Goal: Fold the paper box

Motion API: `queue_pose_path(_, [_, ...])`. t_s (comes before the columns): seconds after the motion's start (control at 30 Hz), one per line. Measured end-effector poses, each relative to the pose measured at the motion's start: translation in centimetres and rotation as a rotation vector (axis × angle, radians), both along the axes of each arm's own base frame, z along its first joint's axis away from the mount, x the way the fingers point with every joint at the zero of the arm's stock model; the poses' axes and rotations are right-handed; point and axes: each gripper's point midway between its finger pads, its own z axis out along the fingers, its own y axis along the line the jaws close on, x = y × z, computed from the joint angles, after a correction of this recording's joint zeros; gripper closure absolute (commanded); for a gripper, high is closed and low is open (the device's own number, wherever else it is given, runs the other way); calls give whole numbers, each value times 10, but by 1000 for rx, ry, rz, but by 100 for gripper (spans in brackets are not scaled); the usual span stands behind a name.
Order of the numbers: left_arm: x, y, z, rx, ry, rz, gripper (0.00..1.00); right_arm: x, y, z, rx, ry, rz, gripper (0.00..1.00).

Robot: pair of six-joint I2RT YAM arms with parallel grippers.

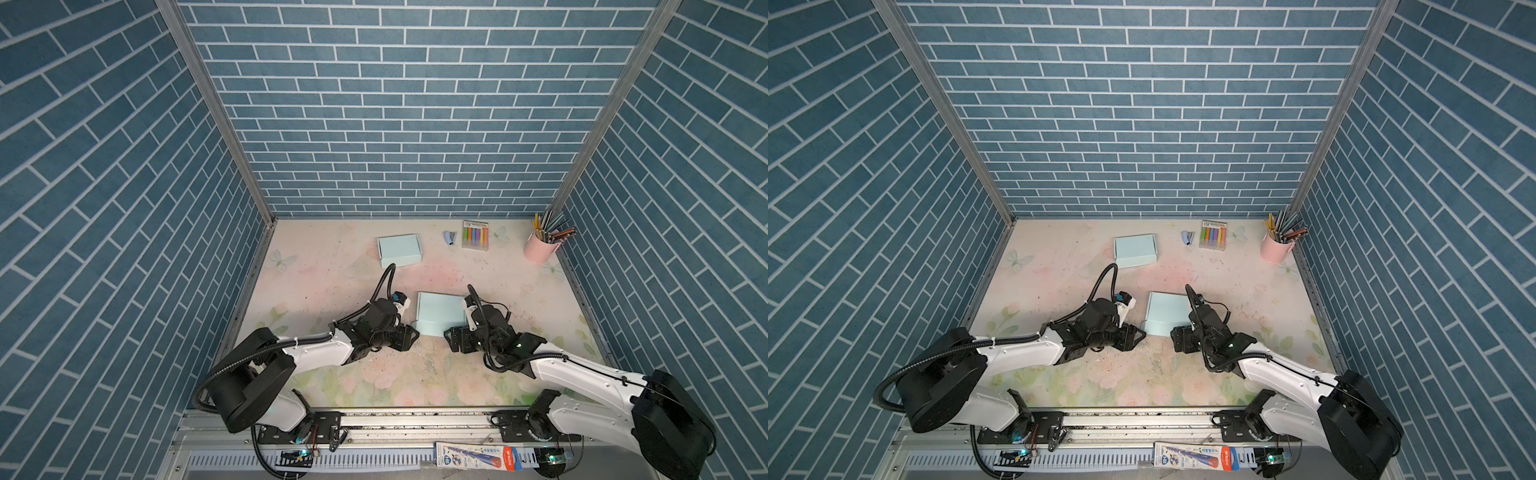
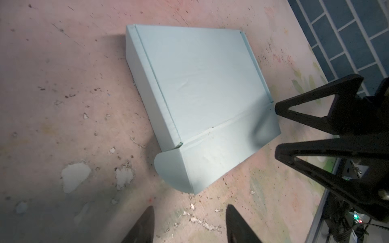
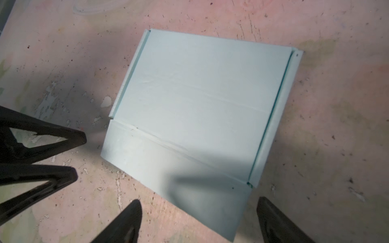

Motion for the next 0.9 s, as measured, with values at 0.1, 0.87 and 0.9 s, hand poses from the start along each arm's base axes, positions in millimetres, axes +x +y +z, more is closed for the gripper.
queue_pose_path(0.1, [9, -6, 7, 5, -14, -6, 50, 2, -1, 0, 2, 1, -6, 15])
queue_pose_path(0.87, [8, -27, -20, 40, 29, -39, 54, 4, 3, -13, 9, 44, 4, 19])
queue_pose_path(0.9, [8, -28, -19, 38, 28, -41, 55, 4, 3, -13, 9, 44, 5, 19])
